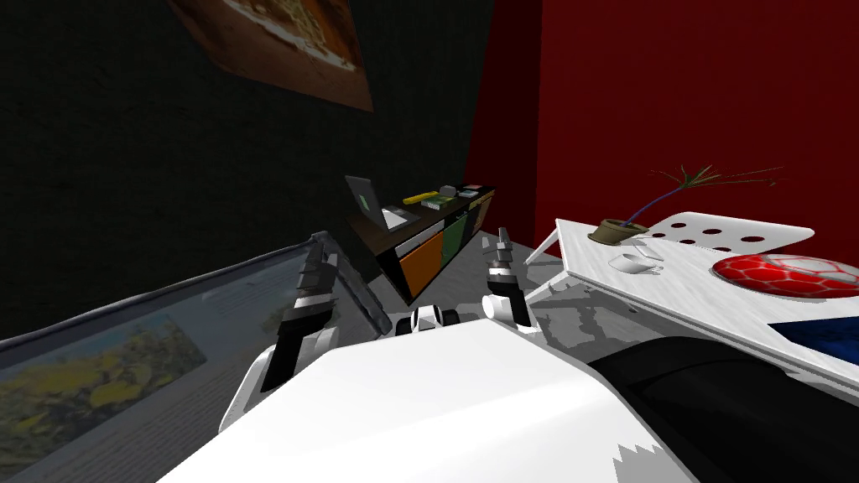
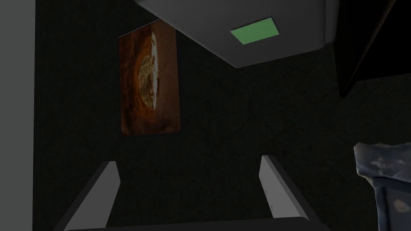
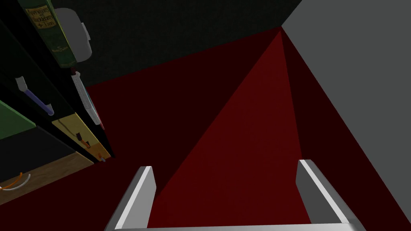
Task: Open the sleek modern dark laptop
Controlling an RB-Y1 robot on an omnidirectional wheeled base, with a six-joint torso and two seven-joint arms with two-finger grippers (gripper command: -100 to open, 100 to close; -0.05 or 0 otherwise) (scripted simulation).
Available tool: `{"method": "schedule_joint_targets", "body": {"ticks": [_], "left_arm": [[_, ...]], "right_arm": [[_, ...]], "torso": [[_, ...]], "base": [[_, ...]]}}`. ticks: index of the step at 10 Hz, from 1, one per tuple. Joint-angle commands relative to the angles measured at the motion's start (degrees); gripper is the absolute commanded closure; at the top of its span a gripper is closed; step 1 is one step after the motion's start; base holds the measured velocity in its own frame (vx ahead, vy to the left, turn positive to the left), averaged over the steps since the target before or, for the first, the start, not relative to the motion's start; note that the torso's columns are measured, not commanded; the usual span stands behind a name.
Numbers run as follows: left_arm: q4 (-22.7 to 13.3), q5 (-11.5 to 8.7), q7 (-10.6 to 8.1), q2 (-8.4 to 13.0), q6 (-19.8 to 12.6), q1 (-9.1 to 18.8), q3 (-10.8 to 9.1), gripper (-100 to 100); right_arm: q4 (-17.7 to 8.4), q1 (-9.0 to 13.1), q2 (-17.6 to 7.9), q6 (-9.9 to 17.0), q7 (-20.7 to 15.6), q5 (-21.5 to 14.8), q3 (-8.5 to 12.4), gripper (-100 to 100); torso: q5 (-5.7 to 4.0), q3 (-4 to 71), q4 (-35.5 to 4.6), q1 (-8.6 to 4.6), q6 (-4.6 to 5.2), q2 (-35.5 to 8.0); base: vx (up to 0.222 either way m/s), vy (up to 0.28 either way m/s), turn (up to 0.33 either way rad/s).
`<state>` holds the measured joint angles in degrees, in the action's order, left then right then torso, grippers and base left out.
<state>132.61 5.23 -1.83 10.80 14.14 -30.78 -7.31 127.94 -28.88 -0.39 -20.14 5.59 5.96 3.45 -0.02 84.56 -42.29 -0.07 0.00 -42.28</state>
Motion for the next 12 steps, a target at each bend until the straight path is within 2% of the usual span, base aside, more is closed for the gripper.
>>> {"method": "schedule_joint_targets", "body": {"ticks": [1, 2, 7, 12], "left_arm": [[0.5, 0.3, 0.03, 1.2, -3.0, 0.3, -1.12, -100], [0.8, 0.4, -0.01, 1.9, -4.6, 0.4, -1.89, -100], [2.5, 1.0, -0.3, 4.7, -12.3, 0.8, -5.48, -100], [4.2, 1.4, -0.67, 7.2, -18.6, 1.2, -8.08, -100]], "right_arm": [[0.0, 0.0, 0.0, 0.0, 0.0, 0.0, 0.0, 0], [0.0, 0.0, 0.0, 0.0, 0.0, 0.0, 0.0, 0], [0.0, 0.0, 0.0, 0.0, 0.0, 0.0, 0.0, 0], [0.0, 0.0, 0.0, 0.0, 0.0, 0.0, 0.0, 0]], "torso": [[0.01, 0.0, 0.0, 0.06, 0.01, 0.0], [0.08, 0.0, 0.0, 0.33, -0.03, 0.1], [-0.02, 0.0, 0.0, -0.04, 0.0, 0.0], [0.03, 0.0, 0.0, 0.13, 0.0, 0.0]], "base": [[-0.038, -0.127, -0.048], [-0.03, -0.109, -0.071], [-0.03, -0.205, -0.133], [0.016, -0.157, -0.067]]}}
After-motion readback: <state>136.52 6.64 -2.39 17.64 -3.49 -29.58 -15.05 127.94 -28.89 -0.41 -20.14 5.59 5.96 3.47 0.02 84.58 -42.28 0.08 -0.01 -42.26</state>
